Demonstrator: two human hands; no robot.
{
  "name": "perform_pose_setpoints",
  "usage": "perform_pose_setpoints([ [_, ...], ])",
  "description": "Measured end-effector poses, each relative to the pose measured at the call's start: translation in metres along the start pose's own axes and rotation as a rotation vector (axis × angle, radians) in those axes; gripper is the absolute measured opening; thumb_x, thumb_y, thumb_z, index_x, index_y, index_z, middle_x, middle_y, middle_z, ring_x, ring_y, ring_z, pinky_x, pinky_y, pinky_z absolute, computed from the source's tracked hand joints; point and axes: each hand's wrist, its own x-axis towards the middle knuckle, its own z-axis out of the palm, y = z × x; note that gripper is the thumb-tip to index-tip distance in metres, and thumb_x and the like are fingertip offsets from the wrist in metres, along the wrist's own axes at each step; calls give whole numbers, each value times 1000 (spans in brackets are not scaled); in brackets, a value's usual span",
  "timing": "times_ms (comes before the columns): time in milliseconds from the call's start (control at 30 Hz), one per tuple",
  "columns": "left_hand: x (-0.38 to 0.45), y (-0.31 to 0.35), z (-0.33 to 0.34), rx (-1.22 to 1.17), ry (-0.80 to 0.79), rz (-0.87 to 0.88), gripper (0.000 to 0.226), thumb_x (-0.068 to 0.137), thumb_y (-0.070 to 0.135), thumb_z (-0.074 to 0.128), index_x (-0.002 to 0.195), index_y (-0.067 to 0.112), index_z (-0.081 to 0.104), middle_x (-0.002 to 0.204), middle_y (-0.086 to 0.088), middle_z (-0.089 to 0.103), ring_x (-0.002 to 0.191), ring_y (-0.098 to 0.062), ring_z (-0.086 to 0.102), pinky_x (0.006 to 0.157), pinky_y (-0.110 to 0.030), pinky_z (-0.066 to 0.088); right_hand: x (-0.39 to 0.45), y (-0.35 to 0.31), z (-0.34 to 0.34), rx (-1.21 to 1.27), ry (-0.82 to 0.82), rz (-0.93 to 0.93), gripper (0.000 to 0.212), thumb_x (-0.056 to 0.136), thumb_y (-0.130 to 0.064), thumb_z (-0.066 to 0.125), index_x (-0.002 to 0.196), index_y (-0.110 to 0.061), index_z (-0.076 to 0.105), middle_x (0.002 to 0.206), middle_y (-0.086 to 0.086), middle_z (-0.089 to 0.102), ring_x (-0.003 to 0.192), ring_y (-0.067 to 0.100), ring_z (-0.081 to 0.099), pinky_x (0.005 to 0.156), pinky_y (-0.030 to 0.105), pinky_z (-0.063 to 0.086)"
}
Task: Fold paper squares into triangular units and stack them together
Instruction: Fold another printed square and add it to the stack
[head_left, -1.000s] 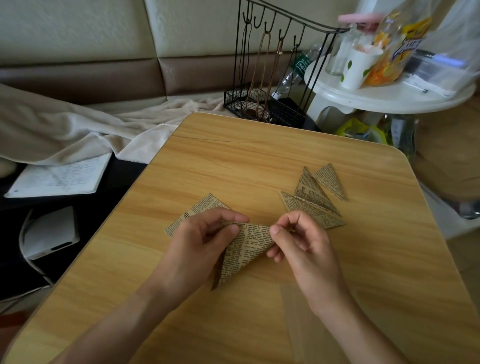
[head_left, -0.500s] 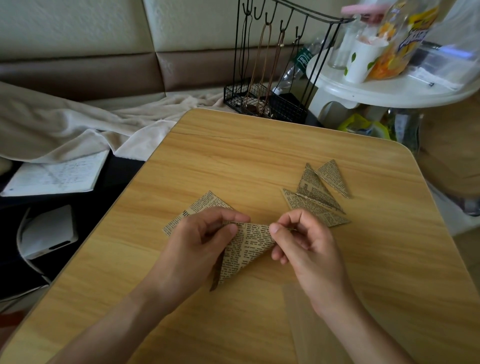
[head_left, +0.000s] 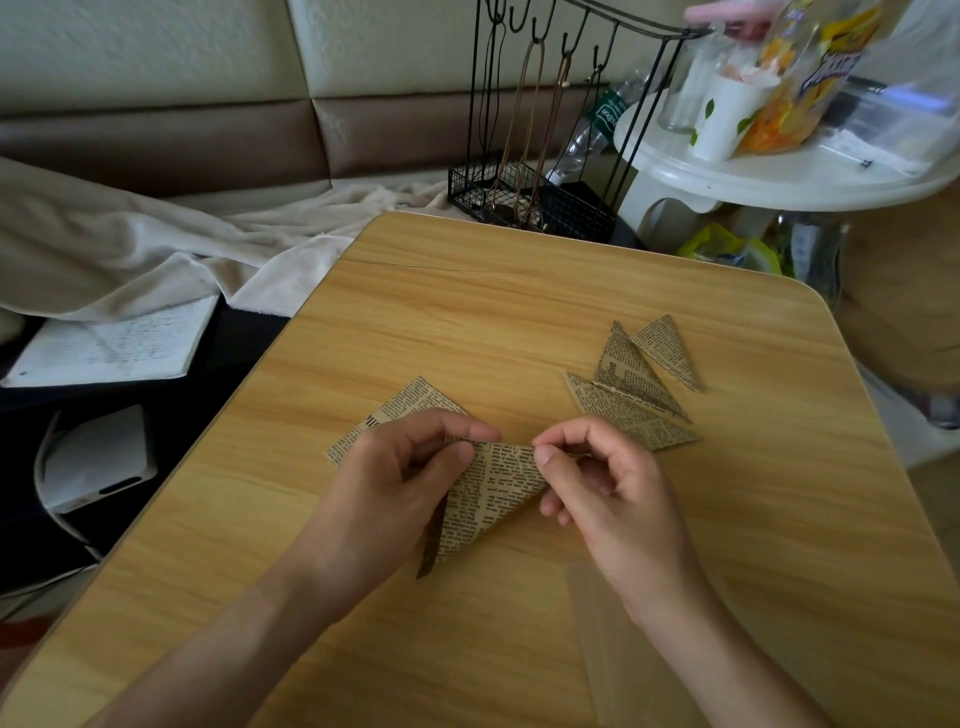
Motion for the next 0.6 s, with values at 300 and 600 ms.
perform_pose_setpoints([
  [300,3,-1,1,67,20,6,15,97,20,69,102,33,77,97,1,77,94,-26,72,92,-55,57,0,3,1,-71,-4,1,14,96,-16,72,86,-26,73,61,7,64,54,16,61,51,32,46],
  [600,3,2,2,45,45,6,9,91,22,74,96,29,79,88,0,78,88,-21,75,86,-48,60,0,2,0,-52,-11,22,7,89,-34,69,88,-29,73,62,10,65,55,18,62,52,31,47],
])
